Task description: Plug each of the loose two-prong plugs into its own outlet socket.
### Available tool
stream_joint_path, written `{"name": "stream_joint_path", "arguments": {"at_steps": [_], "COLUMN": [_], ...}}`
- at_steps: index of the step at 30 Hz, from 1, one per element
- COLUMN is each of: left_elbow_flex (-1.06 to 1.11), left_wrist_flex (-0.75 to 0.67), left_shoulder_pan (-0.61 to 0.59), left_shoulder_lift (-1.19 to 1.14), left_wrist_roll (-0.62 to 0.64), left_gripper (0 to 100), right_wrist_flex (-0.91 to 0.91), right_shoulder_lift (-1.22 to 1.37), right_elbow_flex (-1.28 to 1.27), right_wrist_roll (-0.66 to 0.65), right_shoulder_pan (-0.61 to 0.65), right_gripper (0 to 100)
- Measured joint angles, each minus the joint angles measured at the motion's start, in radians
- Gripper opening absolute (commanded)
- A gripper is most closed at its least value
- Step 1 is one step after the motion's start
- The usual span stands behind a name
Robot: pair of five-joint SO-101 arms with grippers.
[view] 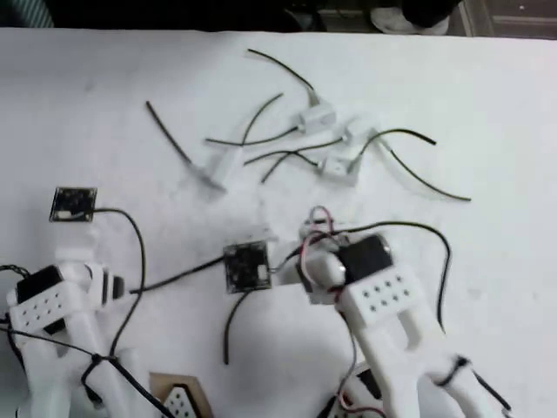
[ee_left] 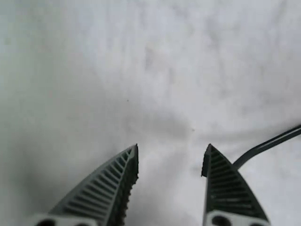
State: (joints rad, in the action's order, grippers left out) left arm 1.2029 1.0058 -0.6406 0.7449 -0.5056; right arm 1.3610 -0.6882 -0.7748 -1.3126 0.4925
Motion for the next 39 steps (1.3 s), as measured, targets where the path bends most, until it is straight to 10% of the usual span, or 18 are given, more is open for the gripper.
{"name": "stream_joint_path", "arguments": {"at_steps": [16, 39], "left_elbow_flex": [0.023, 0.023], "left_wrist_flex": [0.0, 0.0], "left_shoulder_pan": [-0.002, -0.002], "left_shoulder_lift": [0.002, 0.002], "left_wrist_roll": [0.0, 0.0], "left_gripper": [23, 23], "right_wrist_flex": [0.095, -0.063], "right_shoulder_lift": [0.608, 0.847], "right_elbow_flex": [0.334, 0.361], "right_wrist_roll": [-0.058, -0.06], "right_shoulder_pan": [0.084, 0.002], "right_gripper": [23.0, 22.4]}}
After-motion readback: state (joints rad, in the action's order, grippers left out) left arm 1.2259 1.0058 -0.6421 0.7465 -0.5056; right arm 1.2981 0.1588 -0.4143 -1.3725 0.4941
